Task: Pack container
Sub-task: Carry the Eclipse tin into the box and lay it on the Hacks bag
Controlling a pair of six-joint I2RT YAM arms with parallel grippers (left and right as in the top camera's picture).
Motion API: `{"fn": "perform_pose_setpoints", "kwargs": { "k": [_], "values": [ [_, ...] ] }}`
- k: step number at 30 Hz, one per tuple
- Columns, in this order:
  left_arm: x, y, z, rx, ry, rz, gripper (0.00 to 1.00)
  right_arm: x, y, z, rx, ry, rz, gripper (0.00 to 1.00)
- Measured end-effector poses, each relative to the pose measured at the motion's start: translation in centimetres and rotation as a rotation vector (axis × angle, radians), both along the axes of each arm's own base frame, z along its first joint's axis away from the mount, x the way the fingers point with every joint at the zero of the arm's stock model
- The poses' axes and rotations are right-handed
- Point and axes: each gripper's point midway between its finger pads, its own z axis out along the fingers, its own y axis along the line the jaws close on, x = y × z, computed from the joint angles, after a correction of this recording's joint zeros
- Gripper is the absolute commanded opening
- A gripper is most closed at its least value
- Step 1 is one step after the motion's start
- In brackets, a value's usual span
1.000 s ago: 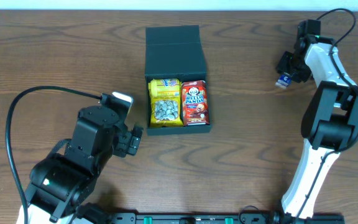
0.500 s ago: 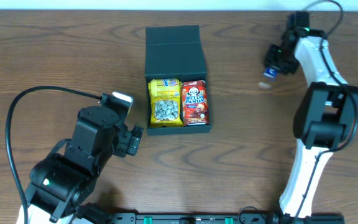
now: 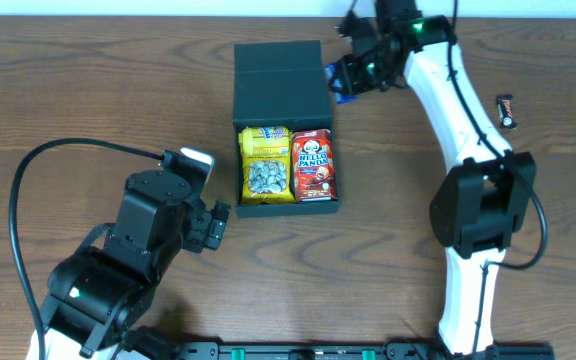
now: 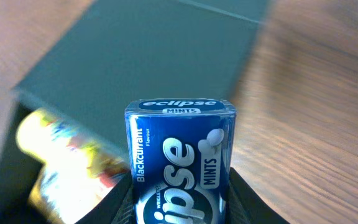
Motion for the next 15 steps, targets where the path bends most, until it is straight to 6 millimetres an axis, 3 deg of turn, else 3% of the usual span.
{"fn": "perform_pose_setpoints", "kwargs": {
  "k": [4, 9, 15],
  "values": [
    [0.0, 0.0, 0.0, 0.0, 0.0, 0.0, 0.95, -3.5, 4.9, 2.1, -0.014, -0.059, 0.22, 0.01],
    [0.0, 0.0, 0.0, 0.0, 0.0, 0.0, 0.95, -8.5, 9.3, 1.8, -0.064, -0.075, 0.514, 0.01],
    [0.0, 0.0, 0.0, 0.0, 0.0, 0.0, 0.95, -10.9, 11.2, 0.5, -0.142, -0.13, 0.724, 0.01]
  ]
}}
